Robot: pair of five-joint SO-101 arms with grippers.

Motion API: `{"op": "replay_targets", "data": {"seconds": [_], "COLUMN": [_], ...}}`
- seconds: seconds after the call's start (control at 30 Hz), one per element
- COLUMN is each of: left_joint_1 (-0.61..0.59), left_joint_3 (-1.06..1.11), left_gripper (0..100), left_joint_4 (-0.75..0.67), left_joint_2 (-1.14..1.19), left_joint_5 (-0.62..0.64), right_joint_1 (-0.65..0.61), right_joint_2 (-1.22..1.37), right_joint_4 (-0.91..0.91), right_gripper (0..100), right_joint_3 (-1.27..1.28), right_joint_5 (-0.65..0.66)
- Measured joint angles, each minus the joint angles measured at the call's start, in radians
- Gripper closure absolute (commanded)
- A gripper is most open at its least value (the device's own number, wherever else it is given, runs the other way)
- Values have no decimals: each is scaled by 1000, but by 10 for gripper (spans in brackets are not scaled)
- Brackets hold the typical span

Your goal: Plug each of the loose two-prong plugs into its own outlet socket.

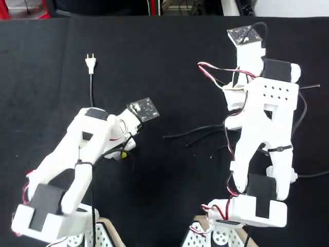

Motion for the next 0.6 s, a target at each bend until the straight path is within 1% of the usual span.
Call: {"op": "replay_targets", "data": {"seconds": [0.2,0.33,0.47,0.6], "left_joint_1": [0,-26,-127,-299], "left_joint_3": [92,184,273,420], "left_gripper": [707,706,705,704], "left_joint_4": [0,26,92,106], "left_joint_2": [-210,-436,-709,-968], "left_joint_5": [9,66,126,195], "right_joint_1": [0,-8,-74,-181], "right_joint_2": [0,0,2,2], "right_joint_4": [3,29,95,106], "right_gripper": [948,948,948,948], "right_joint_3": [0,-6,-80,-150], "right_joint_5": [0,0,-21,-89]}}
